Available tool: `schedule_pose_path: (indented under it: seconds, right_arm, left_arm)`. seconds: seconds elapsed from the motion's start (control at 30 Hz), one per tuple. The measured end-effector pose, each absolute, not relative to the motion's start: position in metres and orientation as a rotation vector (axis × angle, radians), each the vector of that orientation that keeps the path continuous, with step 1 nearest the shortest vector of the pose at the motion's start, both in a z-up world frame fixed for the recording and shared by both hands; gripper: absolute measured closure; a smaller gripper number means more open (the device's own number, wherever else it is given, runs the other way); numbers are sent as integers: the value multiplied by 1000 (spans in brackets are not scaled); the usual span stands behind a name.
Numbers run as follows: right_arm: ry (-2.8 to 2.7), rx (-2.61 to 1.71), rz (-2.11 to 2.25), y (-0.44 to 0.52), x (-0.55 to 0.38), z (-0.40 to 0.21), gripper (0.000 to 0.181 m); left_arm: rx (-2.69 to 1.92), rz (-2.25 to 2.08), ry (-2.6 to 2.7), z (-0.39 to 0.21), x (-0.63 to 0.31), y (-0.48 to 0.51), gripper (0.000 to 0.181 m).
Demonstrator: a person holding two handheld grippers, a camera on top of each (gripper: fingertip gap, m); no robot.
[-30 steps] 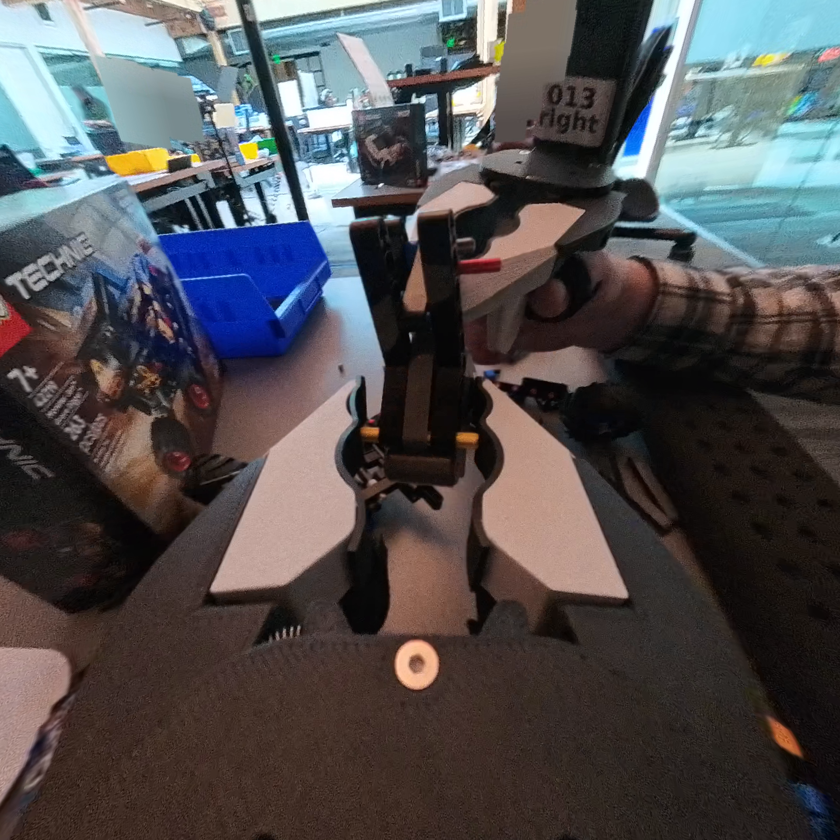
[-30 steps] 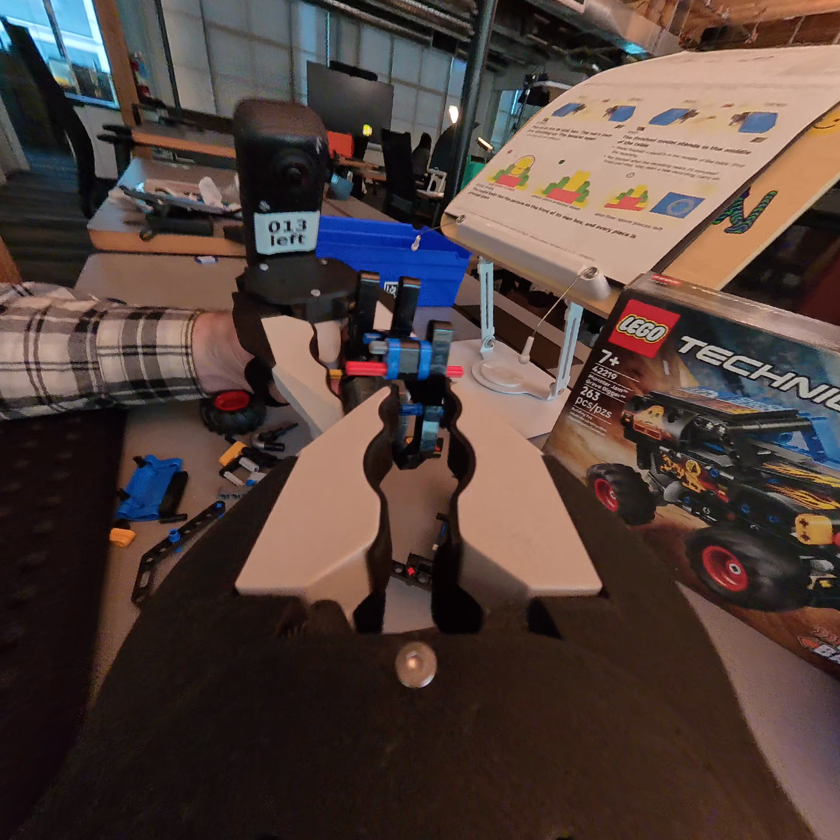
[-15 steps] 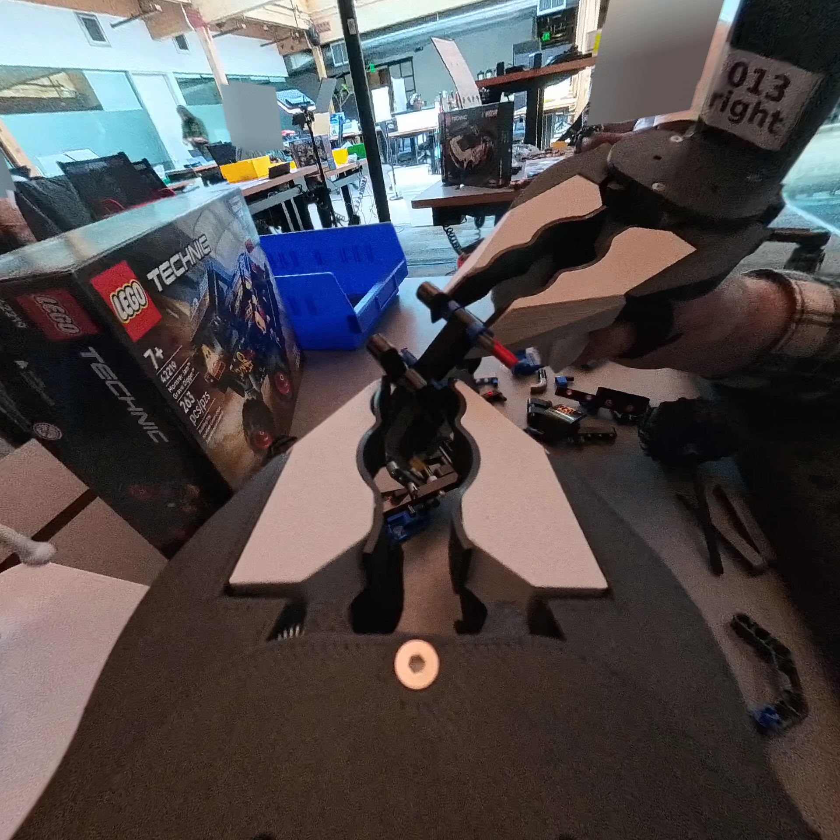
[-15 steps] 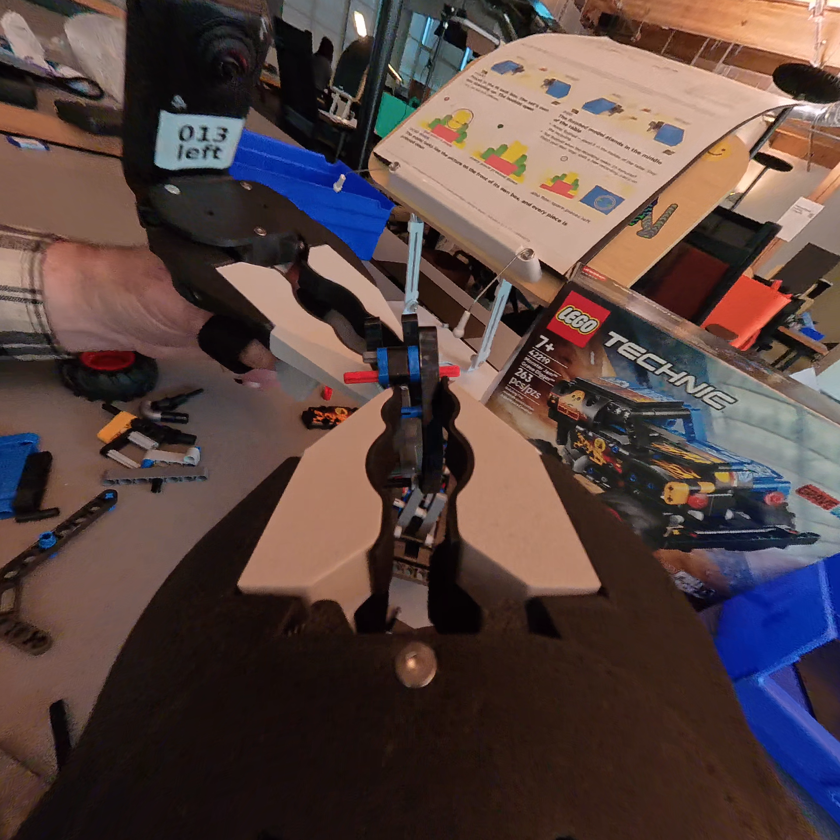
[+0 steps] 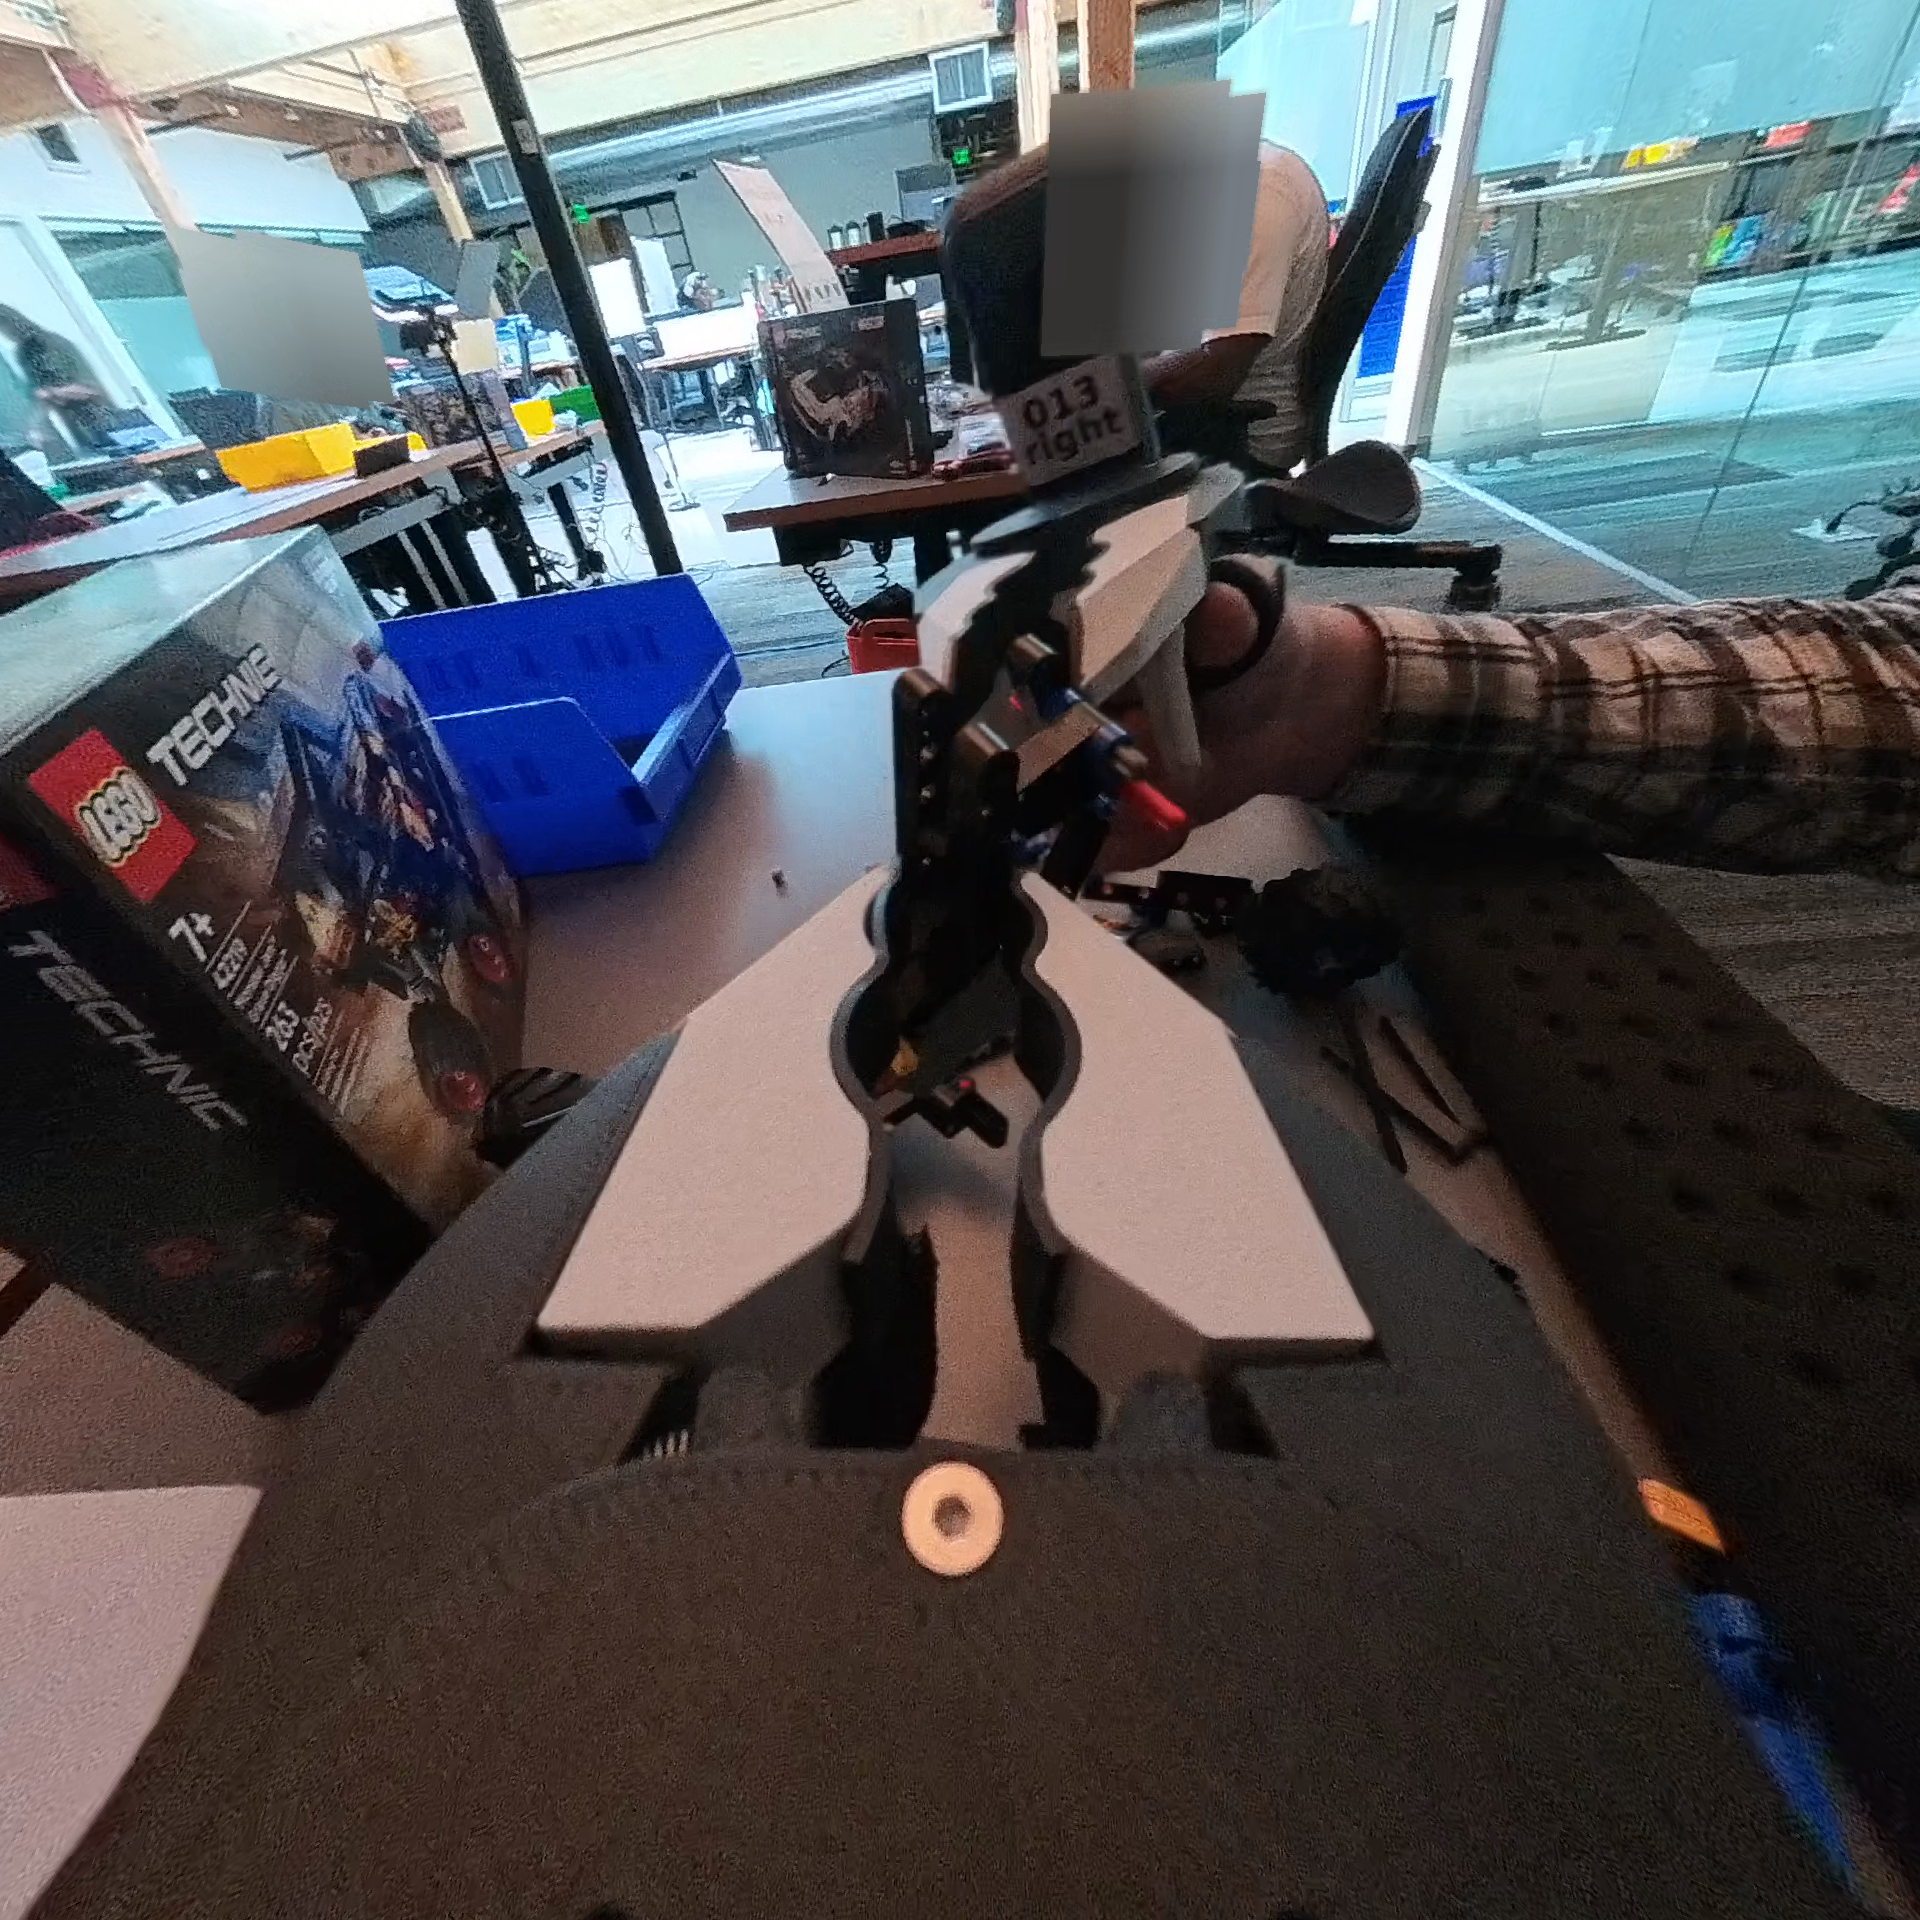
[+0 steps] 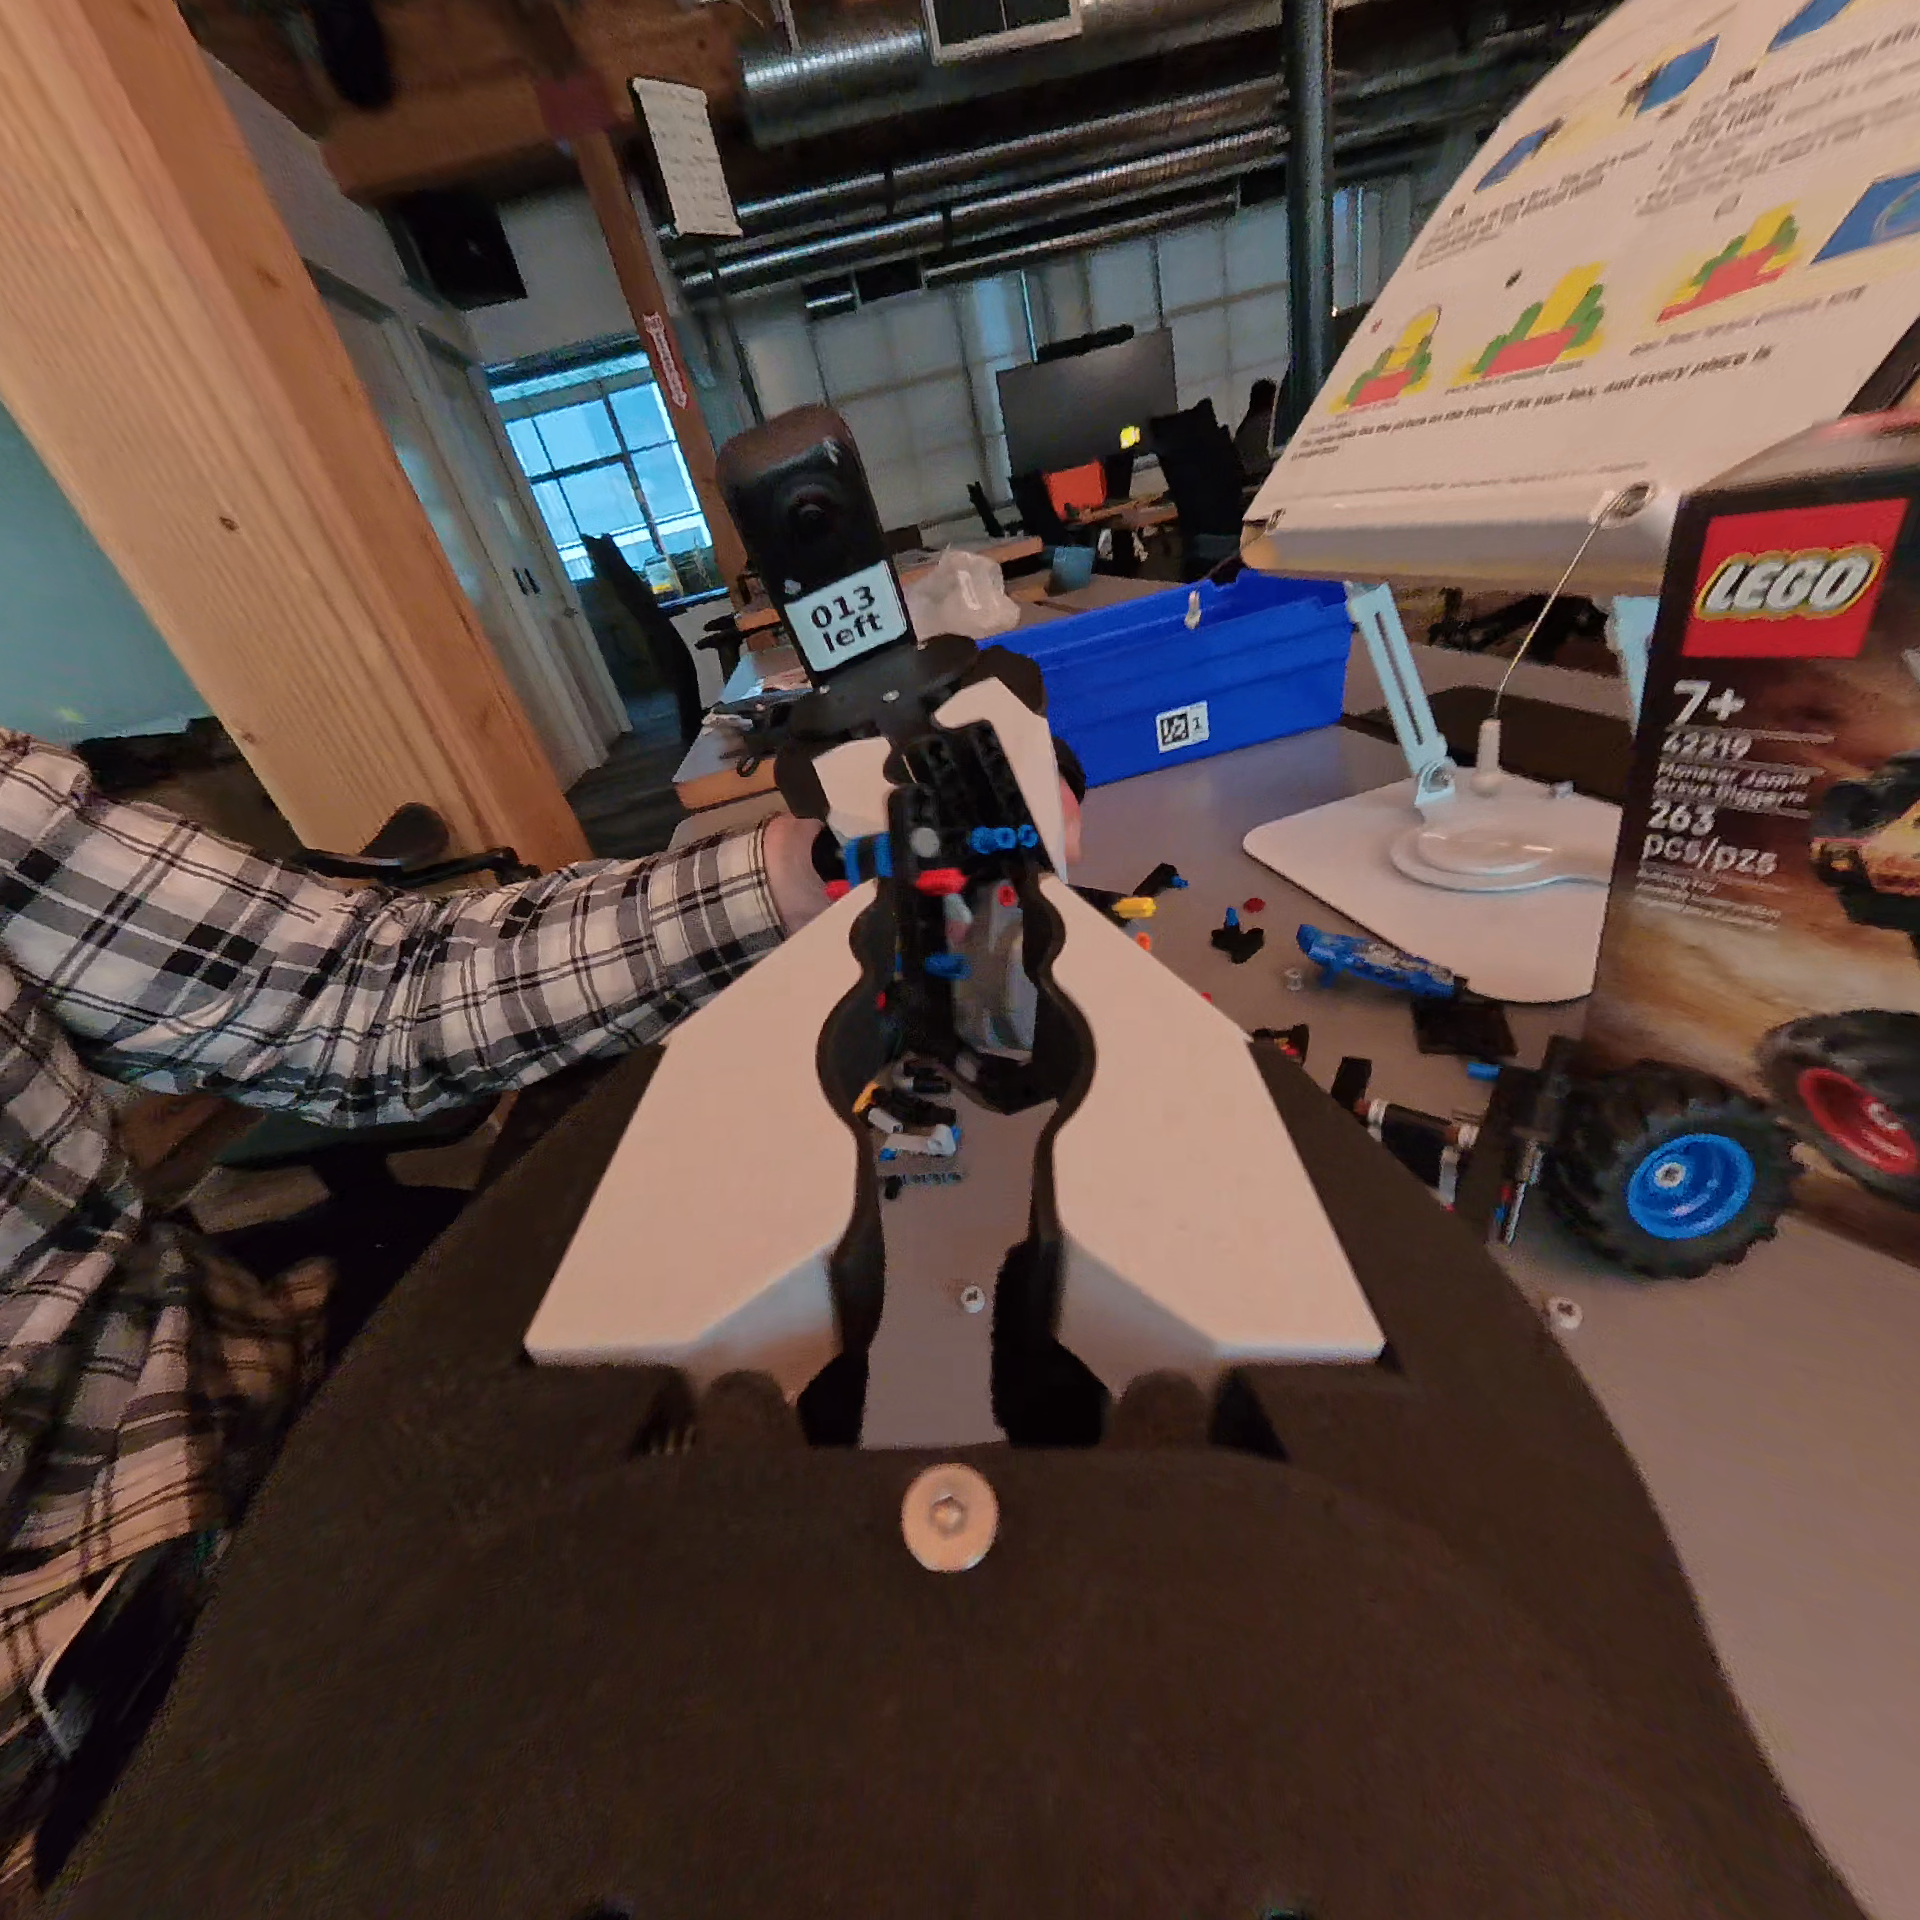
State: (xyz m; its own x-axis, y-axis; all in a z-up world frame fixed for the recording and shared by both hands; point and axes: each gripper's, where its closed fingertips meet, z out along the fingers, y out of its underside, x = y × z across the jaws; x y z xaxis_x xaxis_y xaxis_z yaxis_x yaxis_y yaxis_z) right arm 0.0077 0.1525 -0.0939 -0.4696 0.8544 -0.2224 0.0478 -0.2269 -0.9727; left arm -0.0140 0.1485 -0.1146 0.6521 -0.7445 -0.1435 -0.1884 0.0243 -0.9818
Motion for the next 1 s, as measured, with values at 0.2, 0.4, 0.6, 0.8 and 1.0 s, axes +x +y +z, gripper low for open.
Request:
schedule_pose_path:
  seconds: [0.2, 0.4, 0.6, 0.8, 1.0]
  right_arm:
    - [-1646, -1013, 1804, 115, 10, -106, 175]
    - [-1642, -1034, 1628, 125, 4, -113, 177]
    - [-1560, -1058, 1595, 137, 1, -109, 176]
    - [-1581, -1001, 1565, 130, 1, -108, 177]
    - [-1609, -951, 1478, 127, 3, -107, 177]
  left_arm:
    - [-1546, -598, 875, -126, -1, 141, 171]
    - [-1575, -525, 776, -118, -23, 150, 162]
    - [-1557, -510, 851, -102, -15, 132, 156]
    - [-1660, -504, 918, -127, 8, 137, 177]
    - [-1571, -554, 932, -125, 10, 133, 179]
